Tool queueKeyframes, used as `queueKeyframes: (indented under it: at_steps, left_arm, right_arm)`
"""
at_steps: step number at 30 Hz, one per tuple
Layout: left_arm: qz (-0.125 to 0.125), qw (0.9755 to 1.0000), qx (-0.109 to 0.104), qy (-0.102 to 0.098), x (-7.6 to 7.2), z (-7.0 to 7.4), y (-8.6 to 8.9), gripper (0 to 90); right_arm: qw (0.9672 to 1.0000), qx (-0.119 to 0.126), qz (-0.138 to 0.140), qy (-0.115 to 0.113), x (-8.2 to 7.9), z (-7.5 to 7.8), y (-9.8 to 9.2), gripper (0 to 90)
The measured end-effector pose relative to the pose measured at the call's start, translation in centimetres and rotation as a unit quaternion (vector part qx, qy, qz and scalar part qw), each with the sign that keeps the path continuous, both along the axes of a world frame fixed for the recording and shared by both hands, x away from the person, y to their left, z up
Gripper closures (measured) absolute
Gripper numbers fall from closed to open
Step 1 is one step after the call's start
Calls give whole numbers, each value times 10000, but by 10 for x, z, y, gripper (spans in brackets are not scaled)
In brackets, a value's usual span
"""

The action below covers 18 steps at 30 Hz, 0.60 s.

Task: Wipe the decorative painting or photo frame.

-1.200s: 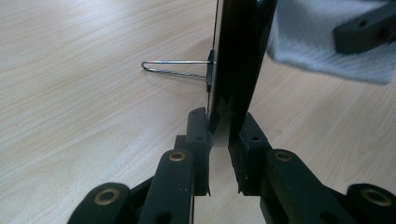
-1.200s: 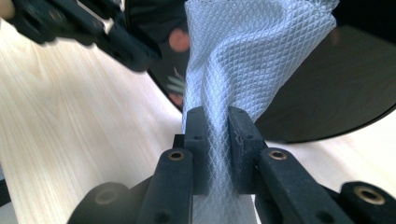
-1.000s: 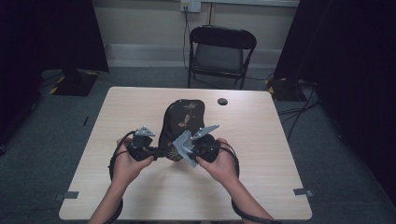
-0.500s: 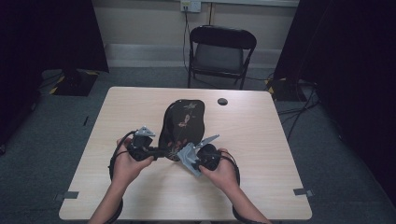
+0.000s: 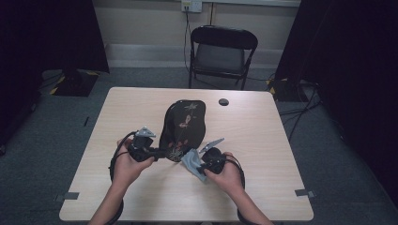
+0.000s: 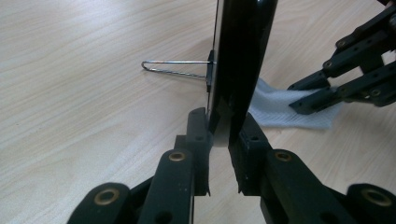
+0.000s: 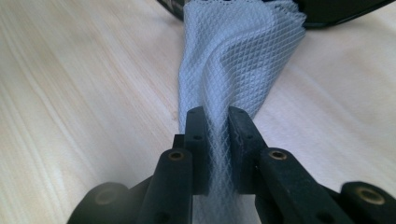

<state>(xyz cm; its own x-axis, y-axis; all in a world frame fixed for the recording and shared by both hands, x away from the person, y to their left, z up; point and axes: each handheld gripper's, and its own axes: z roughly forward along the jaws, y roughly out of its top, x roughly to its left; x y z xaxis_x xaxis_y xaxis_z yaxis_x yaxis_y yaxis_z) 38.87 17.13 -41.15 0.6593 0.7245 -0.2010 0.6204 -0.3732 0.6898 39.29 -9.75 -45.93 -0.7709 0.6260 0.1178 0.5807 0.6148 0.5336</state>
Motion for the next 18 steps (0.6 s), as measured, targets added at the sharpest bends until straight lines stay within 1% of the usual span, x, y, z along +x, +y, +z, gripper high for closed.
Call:
queueKeyframes:
  at_steps: [2, 4, 6, 7, 10, 13, 16, 18]
  left_arm:
    - [6, 10000, -4, 3, 0, 0, 0, 785]
    - [9, 10000, -3, 5, 0, 0, 0, 785]
    - [3, 10000, 6, 3, 0, 0, 0, 785]
    - [17, 10000, 4, -2, 0, 0, 0, 786]
    - [33, 10000, 14, -7, 0, 1, -1, 786]
    - [43, 10000, 6, -8, 0, 1, -2, 786]
    - [38, 10000, 11, -5, 0, 1, -2, 786]
    - [28, 10000, 11, -16, 0, 0, -1, 786]
  right_arm:
    - [9999, 68, -18, -93, 0, 9, -3, 799]
    - [9997, 138, -44, -211, 0, 21, -5, 799]
    - [9991, 216, -66, -370, -1, 36, -7, 799]
    - [9989, 241, -41, -408, -1, 44, -7, 799]
    - [9972, 333, 2, -664, -3, 68, -6, 799]
    - [9942, 499, 36, -947, -4, 94, -4, 799]
    - [9898, 707, 82, -1236, -7, 121, 1, 799]
    - [9872, 821, 165, -1358, -8, 138, 6, 799]
